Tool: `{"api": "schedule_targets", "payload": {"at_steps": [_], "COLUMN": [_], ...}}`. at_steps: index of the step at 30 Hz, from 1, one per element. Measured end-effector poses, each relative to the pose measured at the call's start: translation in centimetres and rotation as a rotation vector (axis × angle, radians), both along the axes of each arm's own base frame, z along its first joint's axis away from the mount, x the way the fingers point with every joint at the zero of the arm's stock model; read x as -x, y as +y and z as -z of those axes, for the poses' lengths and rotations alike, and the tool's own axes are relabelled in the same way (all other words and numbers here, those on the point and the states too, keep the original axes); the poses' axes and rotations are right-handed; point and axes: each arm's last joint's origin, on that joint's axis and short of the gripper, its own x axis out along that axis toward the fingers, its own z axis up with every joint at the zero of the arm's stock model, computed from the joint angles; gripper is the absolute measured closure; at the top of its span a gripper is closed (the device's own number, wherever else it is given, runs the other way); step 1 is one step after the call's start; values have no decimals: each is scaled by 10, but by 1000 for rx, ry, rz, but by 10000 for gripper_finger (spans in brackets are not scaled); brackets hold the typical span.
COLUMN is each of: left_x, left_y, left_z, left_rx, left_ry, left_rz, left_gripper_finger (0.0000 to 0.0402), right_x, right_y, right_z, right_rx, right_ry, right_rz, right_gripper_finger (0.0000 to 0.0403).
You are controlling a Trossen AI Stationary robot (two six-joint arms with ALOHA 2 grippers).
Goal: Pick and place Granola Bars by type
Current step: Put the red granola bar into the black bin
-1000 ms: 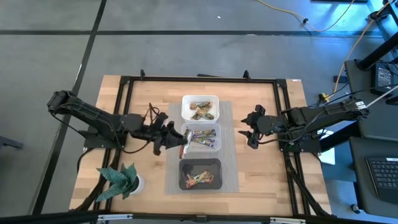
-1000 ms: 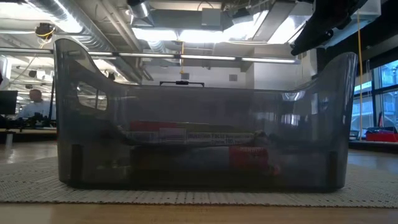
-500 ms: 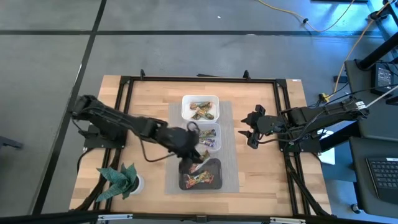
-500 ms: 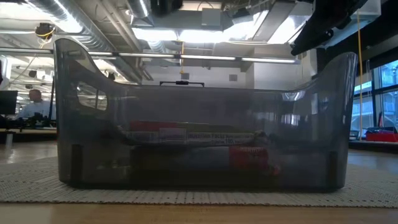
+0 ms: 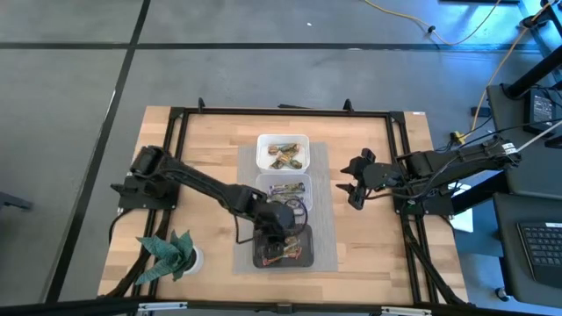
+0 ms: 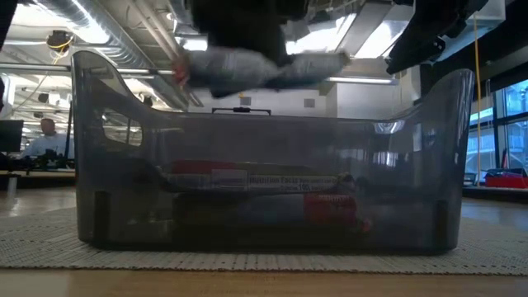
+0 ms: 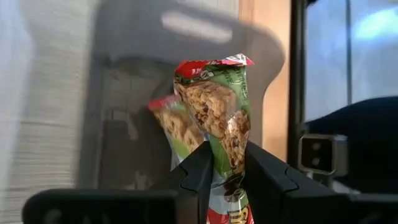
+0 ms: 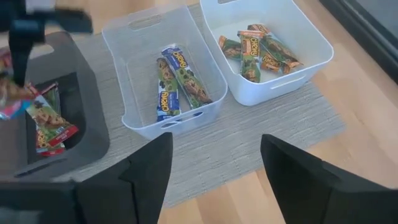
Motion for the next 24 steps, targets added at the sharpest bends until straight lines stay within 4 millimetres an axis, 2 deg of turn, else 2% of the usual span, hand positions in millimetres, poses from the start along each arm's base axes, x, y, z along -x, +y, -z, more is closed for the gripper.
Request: {"api": "schedule_targets", "payload": {"at_steps": [5,10,18,24], "left_x": [-2,-4,-6,-7], "left_y": [-11,-14,-11,-7], "left_z": [21,32,35,34], "left_rx": [-19,-35,-32,-48], "left_ry": [49,72,84,70], "left_rz": [32,39,23,40], "left_gripper_finger": [327,327,323,289], "right_x": [0,0,0,0], "right_y": [0,0,0,0], "right_z": [0,0,0,0], "right_rx": [-48,-87,-88,-89], "right_ry": [-15,-27,-27,-27], "right_rz": [46,83,84,85], "right_gripper_finger": [156,156,156,156]}}
